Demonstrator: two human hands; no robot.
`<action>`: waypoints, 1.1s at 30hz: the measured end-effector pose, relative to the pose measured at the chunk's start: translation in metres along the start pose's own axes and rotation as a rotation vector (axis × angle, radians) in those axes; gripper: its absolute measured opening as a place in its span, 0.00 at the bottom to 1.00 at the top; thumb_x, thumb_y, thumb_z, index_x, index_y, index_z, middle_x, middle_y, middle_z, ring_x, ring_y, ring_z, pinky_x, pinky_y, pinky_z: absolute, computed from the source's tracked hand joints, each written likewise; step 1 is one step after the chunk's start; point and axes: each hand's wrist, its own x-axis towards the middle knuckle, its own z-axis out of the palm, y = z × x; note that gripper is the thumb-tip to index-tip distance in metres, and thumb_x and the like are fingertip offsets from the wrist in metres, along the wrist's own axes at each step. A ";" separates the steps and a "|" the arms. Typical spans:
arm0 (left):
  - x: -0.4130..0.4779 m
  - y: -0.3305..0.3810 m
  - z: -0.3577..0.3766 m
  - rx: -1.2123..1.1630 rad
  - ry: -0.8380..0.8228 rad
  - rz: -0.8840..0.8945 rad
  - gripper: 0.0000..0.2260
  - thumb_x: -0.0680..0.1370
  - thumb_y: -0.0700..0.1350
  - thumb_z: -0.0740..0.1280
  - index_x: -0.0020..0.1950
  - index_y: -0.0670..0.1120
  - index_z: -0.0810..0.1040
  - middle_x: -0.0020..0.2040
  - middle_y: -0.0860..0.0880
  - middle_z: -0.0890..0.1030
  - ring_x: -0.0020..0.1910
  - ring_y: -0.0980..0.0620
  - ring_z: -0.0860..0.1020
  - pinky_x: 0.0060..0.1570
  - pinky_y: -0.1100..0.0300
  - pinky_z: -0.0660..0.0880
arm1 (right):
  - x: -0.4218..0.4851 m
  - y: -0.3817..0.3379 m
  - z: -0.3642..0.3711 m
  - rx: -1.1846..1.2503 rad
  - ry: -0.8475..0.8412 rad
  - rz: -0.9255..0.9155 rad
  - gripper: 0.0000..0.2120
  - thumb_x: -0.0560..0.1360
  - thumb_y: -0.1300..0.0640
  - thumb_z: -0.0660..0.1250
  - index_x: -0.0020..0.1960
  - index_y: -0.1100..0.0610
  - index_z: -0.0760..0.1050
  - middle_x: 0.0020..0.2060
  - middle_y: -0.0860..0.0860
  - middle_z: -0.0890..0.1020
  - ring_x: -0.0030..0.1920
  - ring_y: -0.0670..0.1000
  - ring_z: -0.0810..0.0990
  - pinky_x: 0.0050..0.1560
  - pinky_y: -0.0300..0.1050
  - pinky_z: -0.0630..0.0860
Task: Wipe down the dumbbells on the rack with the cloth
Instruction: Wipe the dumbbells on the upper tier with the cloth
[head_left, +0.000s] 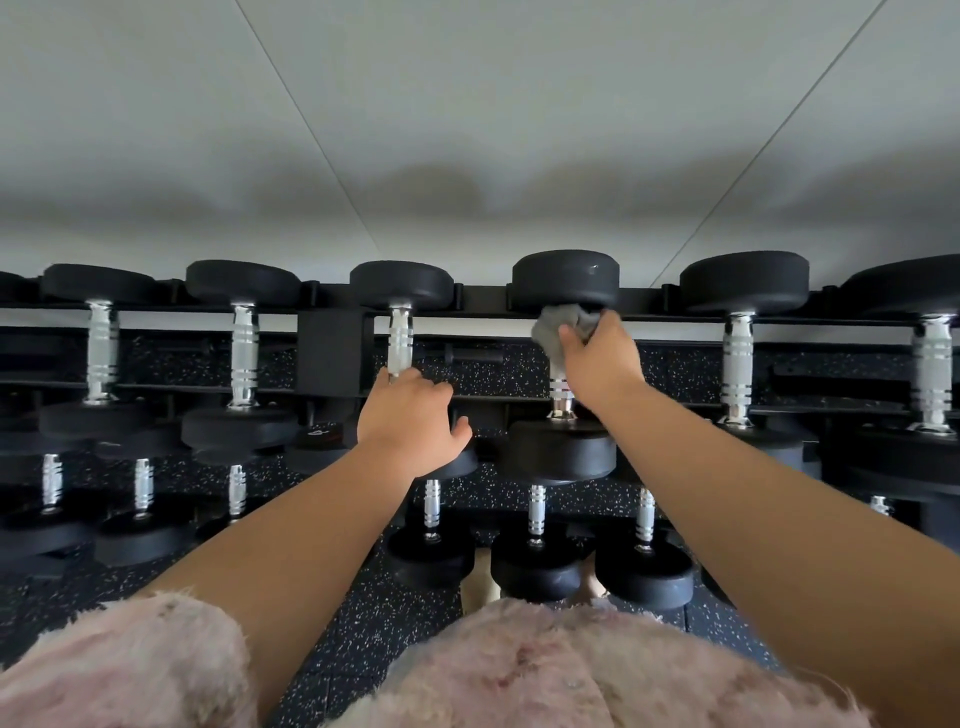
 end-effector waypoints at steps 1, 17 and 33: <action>0.000 0.000 0.000 -0.002 0.002 -0.001 0.23 0.78 0.66 0.57 0.53 0.51 0.83 0.40 0.54 0.80 0.55 0.50 0.77 0.74 0.40 0.67 | 0.004 -0.005 -0.001 0.082 0.041 0.022 0.21 0.83 0.47 0.66 0.68 0.58 0.67 0.55 0.54 0.78 0.45 0.52 0.78 0.47 0.47 0.74; -0.001 0.000 0.000 0.003 -0.003 -0.004 0.23 0.77 0.65 0.57 0.52 0.51 0.83 0.38 0.55 0.79 0.55 0.50 0.77 0.73 0.40 0.68 | 0.002 -0.006 -0.001 0.147 0.032 -0.011 0.17 0.84 0.47 0.61 0.68 0.56 0.68 0.53 0.55 0.81 0.41 0.49 0.78 0.35 0.42 0.71; -0.006 0.002 -0.002 -0.003 0.147 -0.056 0.26 0.77 0.62 0.63 0.68 0.49 0.81 0.79 0.45 0.70 0.79 0.43 0.63 0.79 0.43 0.60 | -0.011 -0.026 -0.030 -0.079 0.162 -0.544 0.25 0.85 0.51 0.57 0.81 0.51 0.58 0.79 0.51 0.61 0.78 0.54 0.62 0.78 0.54 0.64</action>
